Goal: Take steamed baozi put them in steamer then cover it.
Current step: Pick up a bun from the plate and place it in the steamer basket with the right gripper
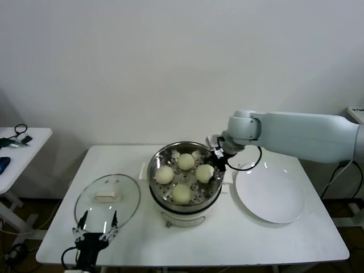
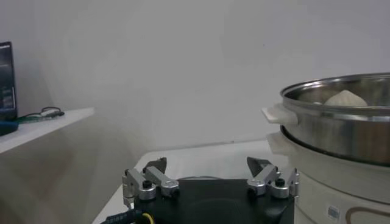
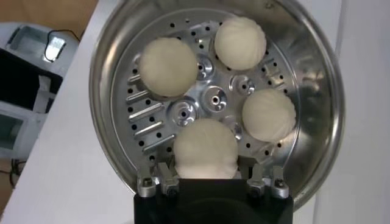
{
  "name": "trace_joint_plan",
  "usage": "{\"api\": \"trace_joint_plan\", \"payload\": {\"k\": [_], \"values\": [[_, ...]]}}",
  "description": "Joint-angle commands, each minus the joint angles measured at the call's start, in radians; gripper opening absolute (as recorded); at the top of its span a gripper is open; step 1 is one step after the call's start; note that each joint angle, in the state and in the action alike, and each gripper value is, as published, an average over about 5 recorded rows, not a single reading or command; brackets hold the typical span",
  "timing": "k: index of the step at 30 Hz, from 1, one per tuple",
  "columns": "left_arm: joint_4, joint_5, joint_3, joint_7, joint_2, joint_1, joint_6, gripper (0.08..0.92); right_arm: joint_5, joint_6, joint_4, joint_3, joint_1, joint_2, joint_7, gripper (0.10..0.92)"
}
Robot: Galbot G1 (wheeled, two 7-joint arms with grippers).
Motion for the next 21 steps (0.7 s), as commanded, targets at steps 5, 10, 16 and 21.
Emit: {"api": "trace_joint_plan", "payload": {"k": [5, 10, 16, 21], "values": [[0.002, -0.003, 0.001, 0.002, -0.001, -0.002, 0.004, 0.823, -0.03, 0.011, -0.048, 0.002, -0.033, 0.035, 0.001, 0.679], [0.001, -0.009, 0.001, 0.001, -0.001, -0.005, 0.011, 0.823, 0.0, 0.038, -0.056, -0.005, -0.001, 0.044, -0.024, 0.734], [-0.005, -0.011, 0.0, -0.001, 0.0, -0.005, 0.023, 0.823, 0.08, 0.065, -0.053, -0.001, 0.066, 0.019, -0.067, 0.819], [-0.014, -0.019, 0.001, -0.009, 0.0, -0.003, 0.049, 0.823, 0.233, -0.001, -0.049, 0.098, 0.074, -0.062, 0.003, 0.823]]}}
